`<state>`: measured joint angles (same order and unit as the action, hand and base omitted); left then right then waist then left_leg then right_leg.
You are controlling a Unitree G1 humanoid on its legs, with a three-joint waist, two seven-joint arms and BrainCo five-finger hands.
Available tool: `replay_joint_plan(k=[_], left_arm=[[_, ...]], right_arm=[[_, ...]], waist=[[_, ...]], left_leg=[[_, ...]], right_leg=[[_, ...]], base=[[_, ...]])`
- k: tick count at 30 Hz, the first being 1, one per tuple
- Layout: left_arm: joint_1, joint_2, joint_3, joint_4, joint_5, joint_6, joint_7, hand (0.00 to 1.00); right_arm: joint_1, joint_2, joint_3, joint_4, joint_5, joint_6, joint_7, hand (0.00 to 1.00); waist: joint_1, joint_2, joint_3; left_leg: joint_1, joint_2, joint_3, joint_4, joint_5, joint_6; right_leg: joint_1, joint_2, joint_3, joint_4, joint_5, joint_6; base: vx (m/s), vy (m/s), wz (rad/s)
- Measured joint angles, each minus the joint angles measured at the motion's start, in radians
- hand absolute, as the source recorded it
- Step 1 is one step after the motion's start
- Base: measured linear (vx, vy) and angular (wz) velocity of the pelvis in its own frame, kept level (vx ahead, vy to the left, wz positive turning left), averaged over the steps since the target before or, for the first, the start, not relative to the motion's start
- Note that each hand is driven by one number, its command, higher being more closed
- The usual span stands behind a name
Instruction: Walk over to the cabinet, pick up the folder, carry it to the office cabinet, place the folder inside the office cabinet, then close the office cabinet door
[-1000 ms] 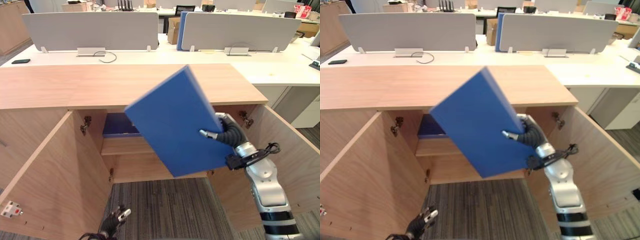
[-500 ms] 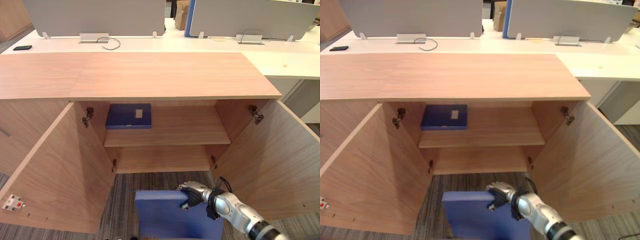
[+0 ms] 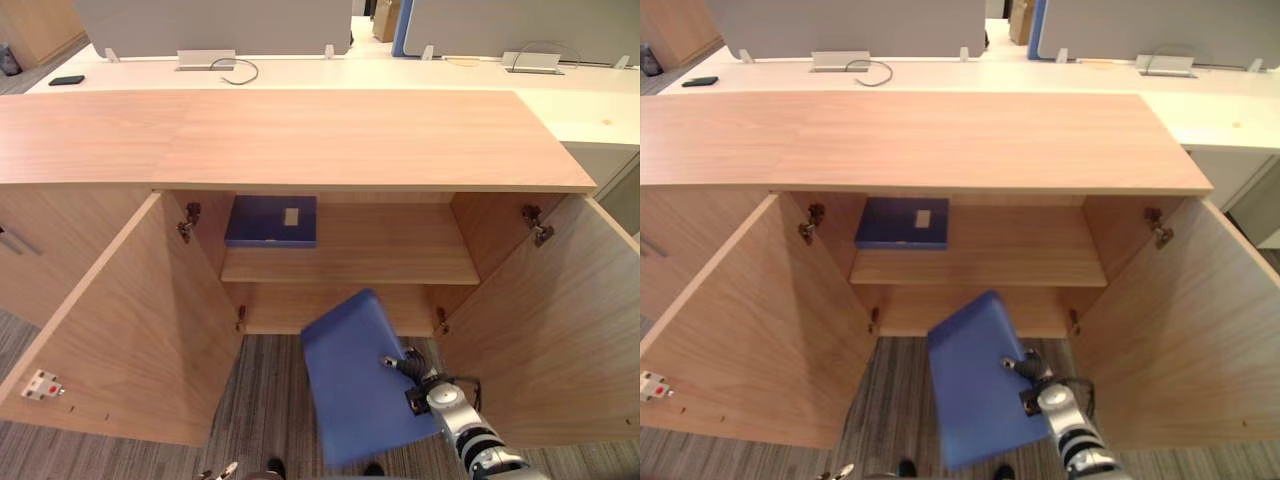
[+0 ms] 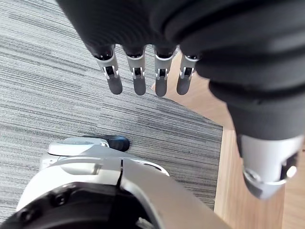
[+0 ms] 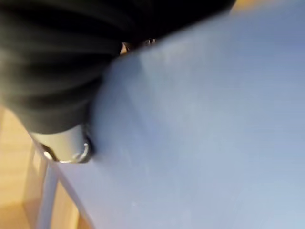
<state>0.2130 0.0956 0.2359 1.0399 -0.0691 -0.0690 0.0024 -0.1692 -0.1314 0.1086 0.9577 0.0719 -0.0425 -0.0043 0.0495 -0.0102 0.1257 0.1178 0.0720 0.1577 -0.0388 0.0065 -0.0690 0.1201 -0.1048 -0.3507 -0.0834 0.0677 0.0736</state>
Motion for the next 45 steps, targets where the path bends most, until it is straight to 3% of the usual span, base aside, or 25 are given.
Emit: replay_joint_plan(k=[4,8,9,12,13,15,16,18,20,24,25,28,29,30,32,33,34,35,36,37,39,41,42,43,45], left_arm=[[-0.002,-0.005,0.017,-0.003,-0.069,0.0,0.017,0.0],[-0.014,-0.007,0.016,-0.016,-0.09,-0.001,0.034,0.0],[-0.015,-0.007,0.015,-0.014,-0.093,-0.001,0.037,0.0],[-0.013,-0.01,0.002,-0.013,-0.092,-0.001,0.036,0.0],[-0.009,-0.011,0.002,-0.011,-0.091,-0.001,0.036,0.0],[0.007,-0.016,-0.006,-0.007,-0.08,0.001,0.035,0.0],[-0.001,-0.001,-0.005,0.002,-0.078,0.001,0.034,0.0],[-0.025,0.005,-0.005,0.001,-0.076,0.001,0.034,0.0],[-0.041,-0.003,-0.004,0.0,-0.077,0.0,0.035,0.0],[-0.063,-0.002,-0.006,0.002,-0.078,-0.002,0.035,0.0],[-0.071,-0.002,-0.014,0.011,-0.078,-0.002,0.035,0.0],[-0.067,-0.003,-0.027,0.012,-0.071,-0.002,0.034,0.0],[-0.055,-0.021,-0.04,0.013,-0.06,-0.002,0.034,0.0],[-0.052,-0.024,-0.046,0.013,-0.06,-0.002,0.034,0.0],[-0.039,-0.012,-0.077,0.013,-0.055,-0.004,0.033,0.0],[-0.031,-0.003,-0.085,0.013,-0.042,-0.005,0.032,0.0],[-0.03,0.0,-0.091,0.013,-0.031,-0.004,0.03,0.0],[-0.031,0.0,-0.094,0.013,-0.024,-0.004,0.029,0.0],[-0.03,0.002,-0.098,0.013,-0.012,-0.003,0.026,0.0],[-0.033,0.0,-0.104,0.012,-0.01,-0.003,0.024,0.0],[-0.034,-0.006,-0.125,0.012,-0.01,-0.002,0.022,0.0],[-0.033,-0.005,-0.133,0.013,-0.009,-0.002,0.021,0.0],[-0.031,0.006,-0.142,0.013,-0.008,-0.004,0.018,0.0],[-0.03,0.029,-0.143,0.011,0.0,-0.011,0.015,0.0],[-0.03,0.014,-0.137,0.021,0.005,-0.011,0.016,0.0]], right_arm=[[0.088,0.096,0.052,0.042,0.261,0.001,0.012,1.0],[0.093,0.088,0.072,0.056,0.377,0.001,0.018,1.0],[0.091,0.073,0.071,0.055,0.409,0.0,0.017,1.0],[0.077,0.051,0.07,0.053,0.439,-0.001,0.018,1.0],[0.075,0.049,0.07,0.053,0.441,-0.001,0.018,1.0],[0.076,0.048,0.072,0.051,0.44,-0.001,0.016,1.0],[0.071,0.059,0.073,0.049,0.441,-0.001,0.013,1.0],[0.034,0.071,0.073,0.055,0.439,-0.001,0.013,1.0],[-0.025,0.086,0.079,0.081,0.438,-0.001,0.013,1.0],[-0.076,0.105,0.078,0.119,0.432,-0.009,0.017,1.0],[-0.076,0.097,0.07,0.127,0.418,-0.012,0.016,1.0],[-0.071,0.068,0.059,0.17,0.387,-0.007,0.015,1.0],[-0.042,0.037,0.026,0.189,0.359,0.006,0.015,1.0],[-0.035,0.036,0.021,0.189,0.357,0.007,0.015,1.0],[0.007,0.038,-0.006,0.189,0.34,0.016,0.014,1.0],[0.021,0.041,-0.007,0.189,0.337,0.018,0.015,1.0],[0.023,0.047,-0.007,0.188,0.336,0.018,0.016,1.0],[0.021,0.05,-0.008,0.184,0.336,0.017,0.016,1.0],[0.014,0.062,-0.008,0.181,0.336,0.016,0.018,1.0],[0.001,0.065,-0.008,0.176,0.336,0.016,0.023,1.0],[-0.002,0.061,-0.009,0.169,0.339,0.014,0.023,1.0],[0.0,0.062,-0.007,0.168,0.34,0.014,0.023,1.0],[0.002,0.066,-0.006,0.163,0.34,0.014,0.023,1.0],[0.002,0.077,0.003,0.148,0.341,0.011,0.023,1.0],[0.007,0.059,0.015,0.139,0.341,0.007,0.023,1.0]], waist=[[0.008,-0.007,0.013],[0.018,-0.012,0.049],[0.025,-0.007,0.057],[0.05,-0.008,0.063],[0.057,-0.006,0.063],[0.062,0.009,0.055],[0.069,-0.008,0.057],[0.081,-0.017,0.069],[0.094,-0.005,0.073],[0.1,0.0,0.058],[0.104,0.005,0.052],[0.108,0.01,0.03],[0.109,0.049,0.011],[0.107,0.053,0.008],[0.094,0.056,0.001],[0.082,0.049,-0.006],[0.075,0.044,-0.011],[0.074,0.047,-0.013],[0.071,0.052,-0.016],[0.071,0.059,-0.006],[0.062,0.086,0.012],[0.057,0.089,0.017],[0.058,0.074,0.018],[0.061,0.03,0.025],[0.067,0.058,0.02]], left_leg=[[-0.106,0.069,-0.001,0.305,-0.156,-0.028],[-0.284,0.121,0.006,0.7,-0.17,-0.033],[-0.325,0.117,0.007,0.712,-0.214,-0.019],[-0.364,0.073,0.008,0.548,-0.215,-0.009],[-0.365,0.062,0.002,0.464,-0.189,-0.01],[-0.337,0.046,-0.007,0.342,-0.028,-0.012],[-0.324,0.019,0.014,0.322,-0.021,0.008],[-0.325,0.003,0.039,0.349,-0.037,0.035],[-0.325,-0.006,0.049,0.415,-0.073,0.062],[-0.316,-0.014,0.02,0.42,-0.087,0.048],[-0.309,-0.023,0.01,0.404,-0.098,0.042],[-0.302,-0.076,0.014,0.358,-0.145,0.063],[-0.241,-0.107,0.009,0.28,-0.132,0.086],[-0.225,-0.114,0.009,0.262,-0.125,0.088],[-0.113,-0.163,0.002,0.193,-0.107,0.108],[-0.069,-0.191,-0.01,0.175,-0.108,0.128],[-0.039,-0.201,-0.023,0.159,-0.111,0.137],[-0.026,-0.201,-0.029,0.15,-0.11,0.14],[-0.016,-0.193,-0.039,0.143,-0.105,0.146],[-0.01,-0.17,-0.05,0.143,-0.104,0.146],[0.008,-0.125,-0.078,0.147,-0.104,0.146],[0.021,-0.102,-0.09,0.155,-0.104,0.14],[0.028,-0.098,-0.093,0.168,-0.116,0.114],[0.032,-0.12,-0.099,0.182,-0.142,0.08],[0.031,-0.08,-0.106,0.196,-0.165,0.06]], right_leg=[[0.031,0.035,-0.002,0.012,-0.046,-0.02],[0.064,0.032,0.002,0.046,-0.092,-0.044],[0.074,0.019,0.006,0.063,-0.111,-0.042],[0.074,-0.027,0.038,0.076,-0.13,-0.021],[0.075,-0.04,0.054,0.08,-0.138,-0.008],[0.083,-0.063,0.075,0.085,-0.156,0.029],[0.089,-0.083,0.074,0.079,-0.155,0.04],[0.081,-0.093,0.073,0.094,-0.152,0.037],[0.094,-0.11,0.07,0.081,-0.13,0.05],[0.106,-0.113,0.071,0.057,-0.096,0.08],[0.101,-0.125,0.072,0.057,-0.097,0.081],[0.049,-0.185,0.082,0.12,-0.141,0.138],[-0.041,-0.229,0.107,0.32,-0.15,0.125],[-0.054,-0.24,0.106,0.366,-0.157,0.112],[-0.116,-0.337,0.074,0.661,-0.175,-0.008],[-0.154,-0.41,0.016,0.825,-0.144,-0.104],[-0.176,-0.458,-0.038,0.909,-0.124,-0.138],[-0.181,-0.47,-0.066,0.936,-0.133,-0.135],[-0.195,-0.468,-0.121,0.956,-0.174,-0.106],[-0.208,-0.426,-0.162,0.934,-0.229,-0.061],[-0.223,-0.323,-0.163,0.846,-0.281,-0.014],[-0.233,-0.267,-0.147,0.746,-0.284,-0.008],[-0.223,-0.228,-0.124,0.619,-0.261,-0.007],[-0.229,-0.231,-0.105,0.525,-0.182,-0.012],[-0.204,-0.194,-0.114,0.498,-0.192,-0.007]], base=[[0.06,-0.052,-0.04],[0.06,-0.011,0.04],[0.09,0.084,-0.03],[0.1,0.164,-0.34],[0.21,0.318,-0.47],[0.25,0.302,-0.36],[0.33,0.235,-0.19],[0.28,0.144,-0.21],[0.2,0.089,-0.34],[0.12,0.019,-0.19],[0.09,0.058,-0.2],[0.07,0.118,-0.3],[0.1,0.247,-0.28],[0.13,0.298,-0.15],[0.13,0.218,0.2],[0.15,0.164,0.36],[0.16,0.131,0.35],[0.16,0.072,0.27],[0.21,-0.034,0.19],[0.18,-0.048,0.2],[0.14,-0.129,0.19],[0.11,-0.169,0.25],[0.11,-0.254,0.27],[0.1,-0.274,0.18],[0.05,-0.219,0.03]])
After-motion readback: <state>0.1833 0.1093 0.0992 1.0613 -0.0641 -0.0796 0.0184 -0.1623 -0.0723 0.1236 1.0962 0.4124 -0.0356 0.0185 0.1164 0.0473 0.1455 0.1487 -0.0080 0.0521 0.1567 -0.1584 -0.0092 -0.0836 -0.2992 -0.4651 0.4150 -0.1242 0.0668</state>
